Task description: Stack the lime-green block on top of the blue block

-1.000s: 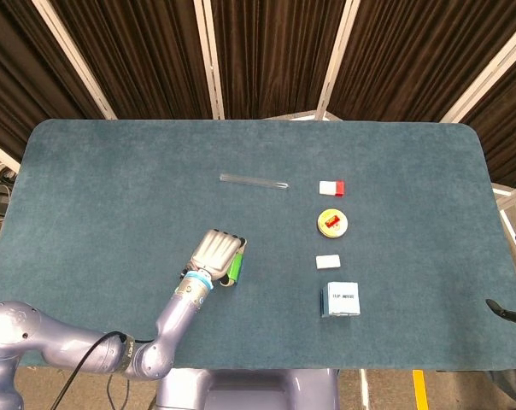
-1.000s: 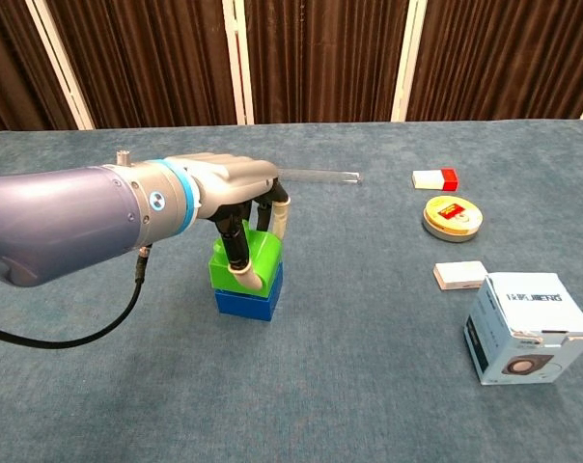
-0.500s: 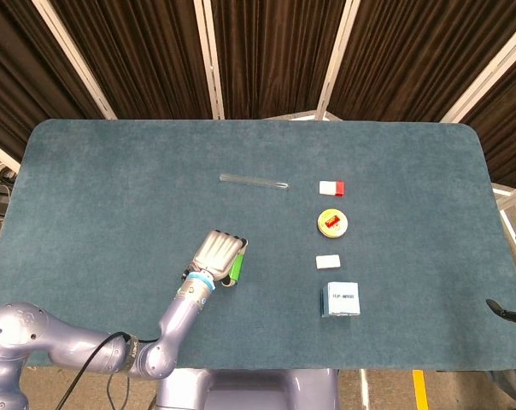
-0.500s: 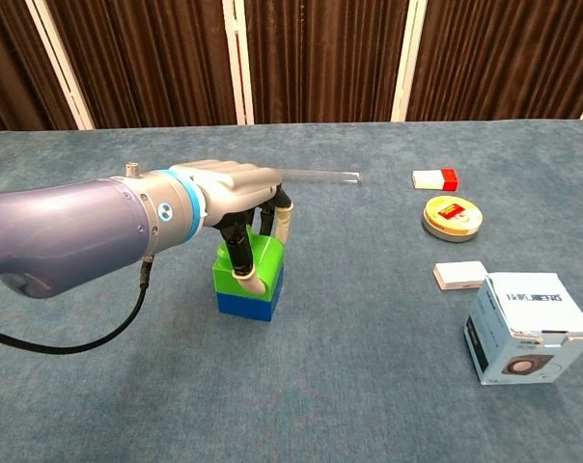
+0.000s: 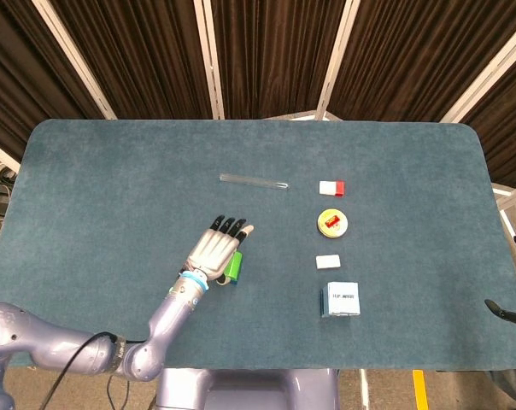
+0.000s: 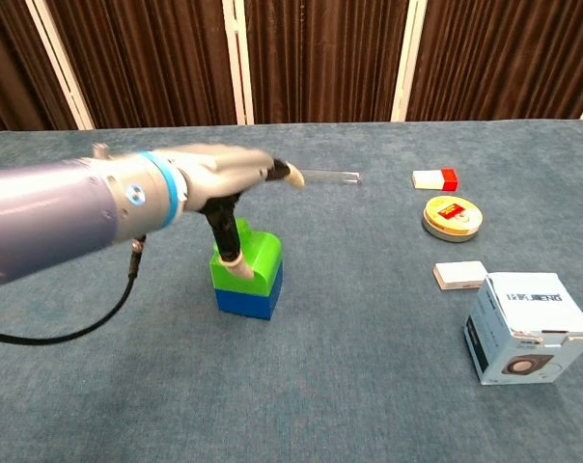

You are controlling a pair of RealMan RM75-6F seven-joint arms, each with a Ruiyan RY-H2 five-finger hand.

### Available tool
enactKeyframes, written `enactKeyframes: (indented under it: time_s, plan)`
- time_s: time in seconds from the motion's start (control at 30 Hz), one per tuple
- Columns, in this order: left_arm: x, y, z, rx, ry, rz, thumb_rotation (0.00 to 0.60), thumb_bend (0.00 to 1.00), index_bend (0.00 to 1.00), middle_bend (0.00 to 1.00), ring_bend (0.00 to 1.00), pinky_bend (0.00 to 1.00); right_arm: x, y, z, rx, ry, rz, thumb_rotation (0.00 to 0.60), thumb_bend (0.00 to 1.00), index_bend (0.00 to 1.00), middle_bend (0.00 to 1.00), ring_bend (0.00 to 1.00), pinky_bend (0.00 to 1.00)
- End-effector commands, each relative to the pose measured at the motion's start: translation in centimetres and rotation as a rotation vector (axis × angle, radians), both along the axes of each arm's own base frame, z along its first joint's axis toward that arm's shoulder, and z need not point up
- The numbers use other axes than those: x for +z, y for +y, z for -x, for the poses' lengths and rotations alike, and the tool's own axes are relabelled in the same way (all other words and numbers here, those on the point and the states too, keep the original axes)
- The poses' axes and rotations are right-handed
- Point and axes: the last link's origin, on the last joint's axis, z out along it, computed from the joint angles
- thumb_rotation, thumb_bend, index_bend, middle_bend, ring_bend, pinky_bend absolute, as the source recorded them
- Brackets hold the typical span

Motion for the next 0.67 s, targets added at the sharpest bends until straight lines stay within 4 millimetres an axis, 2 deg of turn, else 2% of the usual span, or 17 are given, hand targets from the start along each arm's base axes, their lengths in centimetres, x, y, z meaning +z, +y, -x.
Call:
enactKeyframes:
  time_s: [0.03, 0.13, 0.33, 0.5, 0.57, 0.67]
  plan:
    - [2.4, 0.2, 1.0, 0.008, -0.035, -0.047, 0.6, 0.0, 0.0, 0.0, 0.0, 0.0, -0.1, 0.0, -0.1, 0.002, -0.001, -0.004, 0.6, 0.0, 0.02, 0.0, 0.0, 0.0]
    - [4.2, 0.4, 1.9, 0.014, -0.047, -0.08, 0.6, 0.0, 0.0, 0.0, 0.0, 0.0, -0.2, 0.0, -0.2, 0.007, 0.0, -0.008, 0.6, 0.0, 0.02, 0.0, 0.0, 0.0]
    - [9.5, 0.6, 5.8, 0.047, -0.072, -0.178, 0.6, 0.0, 0.0, 0.0, 0.0, 0.0, -0.4, 0.0, -0.5, 0.019, -0.002, -0.015, 0.6, 0.0, 0.02, 0.0, 0.0, 0.0]
    - [13.9, -0.4, 11.2, 0.078, -0.094, -0.288, 0.6, 0.0, 0.0, 0.0, 0.0, 0.0, -0.5, 0.1, -0.8, 0.03, -0.006, -0.018, 0.6, 0.0, 0.02, 0.0, 0.0, 0.0]
    - [15.1, -1.4, 13.4, 0.097, -0.093, -0.33, 0.6, 0.0, 0.0, 0.0, 0.0, 0.0, -0.6, 0.0, -0.9, 0.032, -0.004, -0.018, 0.6, 0.0, 0.02, 0.0, 0.0, 0.0]
    - [16.8, -4.4, 18.1, 0.154, -0.086, -0.408, 0.6, 0.0, 0.0, 0.0, 0.0, 0.0, -0.6, -0.1, -1.0, 0.036, 0.008, -0.01, 0.6, 0.0, 0.02, 0.0, 0.0, 0.0]
